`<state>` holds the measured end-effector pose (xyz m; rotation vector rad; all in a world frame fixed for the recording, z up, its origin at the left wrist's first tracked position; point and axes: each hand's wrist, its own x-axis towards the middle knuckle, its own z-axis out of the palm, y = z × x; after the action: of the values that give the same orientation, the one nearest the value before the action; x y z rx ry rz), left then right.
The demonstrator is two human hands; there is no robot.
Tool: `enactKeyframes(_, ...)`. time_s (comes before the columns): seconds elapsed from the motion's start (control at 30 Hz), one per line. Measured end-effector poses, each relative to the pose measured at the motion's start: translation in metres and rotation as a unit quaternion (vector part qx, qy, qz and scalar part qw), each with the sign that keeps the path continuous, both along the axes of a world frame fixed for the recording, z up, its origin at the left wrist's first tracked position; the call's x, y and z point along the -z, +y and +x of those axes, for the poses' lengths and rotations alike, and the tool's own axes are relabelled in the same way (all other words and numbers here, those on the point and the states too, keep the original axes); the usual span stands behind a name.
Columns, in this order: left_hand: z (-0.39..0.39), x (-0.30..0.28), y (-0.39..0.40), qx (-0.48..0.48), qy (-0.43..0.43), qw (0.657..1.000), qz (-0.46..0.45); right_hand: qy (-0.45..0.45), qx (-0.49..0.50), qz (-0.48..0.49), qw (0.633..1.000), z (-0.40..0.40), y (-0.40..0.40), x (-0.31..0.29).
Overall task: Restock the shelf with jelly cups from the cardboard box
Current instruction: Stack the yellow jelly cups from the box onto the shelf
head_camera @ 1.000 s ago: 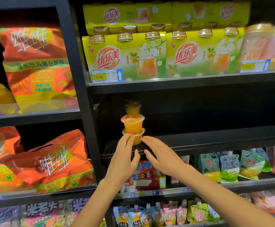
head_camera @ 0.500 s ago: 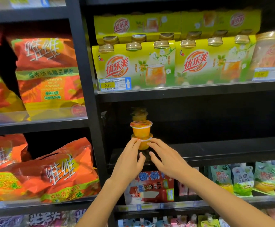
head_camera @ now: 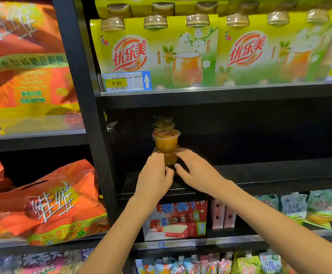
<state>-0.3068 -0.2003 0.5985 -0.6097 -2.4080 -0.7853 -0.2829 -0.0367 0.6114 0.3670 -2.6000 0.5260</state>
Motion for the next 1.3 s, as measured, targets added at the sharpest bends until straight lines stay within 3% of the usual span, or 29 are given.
enactKeyframes(0.23,-0.006,-0.008,0.006,-0.05,0.011,0.998,-0.048,-0.019,0.005,0.012,1.0,-0.013,0.005,-0.004)
enactKeyframes(0.6,-0.002,-0.007,0.004,-0.053,0.012,0.997,-0.054,-0.017,-0.001,-0.005,1.0,-0.012,0.006,0.0)
enactKeyframes(0.97,0.032,-0.001,0.014,-0.064,0.074,0.99,-0.102,-0.015,0.022,0.016,0.999,0.034,0.019,-0.002)
enactKeyframes(1.3,0.091,0.019,0.098,0.088,0.111,0.973,-0.18,-0.014,0.125,0.015,0.992,0.124,0.095,0.024)
